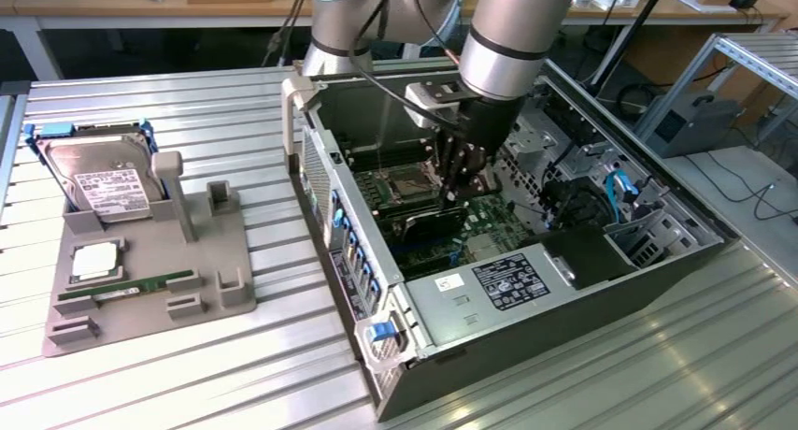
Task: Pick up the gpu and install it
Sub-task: 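Press down on the gpu until it lock into place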
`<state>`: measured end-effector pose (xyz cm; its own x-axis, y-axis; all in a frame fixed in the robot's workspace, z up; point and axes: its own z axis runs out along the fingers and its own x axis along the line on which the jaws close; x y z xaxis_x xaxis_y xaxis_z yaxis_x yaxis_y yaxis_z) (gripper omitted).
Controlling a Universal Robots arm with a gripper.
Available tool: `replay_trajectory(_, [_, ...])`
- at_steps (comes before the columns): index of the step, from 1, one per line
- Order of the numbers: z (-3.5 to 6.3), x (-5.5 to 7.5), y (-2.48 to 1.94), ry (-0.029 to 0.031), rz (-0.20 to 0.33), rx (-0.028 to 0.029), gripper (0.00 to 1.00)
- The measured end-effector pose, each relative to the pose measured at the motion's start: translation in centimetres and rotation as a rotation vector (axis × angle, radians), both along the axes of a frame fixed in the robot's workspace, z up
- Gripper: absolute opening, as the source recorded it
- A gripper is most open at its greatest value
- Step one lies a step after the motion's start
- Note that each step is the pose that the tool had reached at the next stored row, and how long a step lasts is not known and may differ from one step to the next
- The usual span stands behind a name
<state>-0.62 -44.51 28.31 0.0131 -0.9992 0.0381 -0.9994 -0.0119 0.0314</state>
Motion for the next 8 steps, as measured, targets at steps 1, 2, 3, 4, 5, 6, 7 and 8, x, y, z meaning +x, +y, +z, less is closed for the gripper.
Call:
replay_trajectory(1, [-0.05,-1.0,0.00,-0.0003,0.000,0.0000,0.11])
replay_trajectory(2, [-0.07,-2.0,0.00,-0.0010,0.000,0.0001,0.11])
replay_trajectory(3, [-0.09,-2.9,0.00,-0.0016,0.000,0.0001,0.11])
replay_trajectory(4, [-0.12,-3.7,0.01,-0.0020,0.000,0.0001,0.11])
replay_trajectory(5, [-0.20,-4.5,0.01,-0.0024,0.000,0.0003,0.11])
replay_trajectory(6, [-0.50,-5.2,0.01,-0.0024,0.000,0.0001,0.11])
replay_trajectory(7, [-0.62,-5.4,0.00,-0.0022,0.000,-0.0003,0.11])
replay_trajectory(8, [-0.72,-5.5,0.00,-0.0022,0.000,-0.0003,0.11])
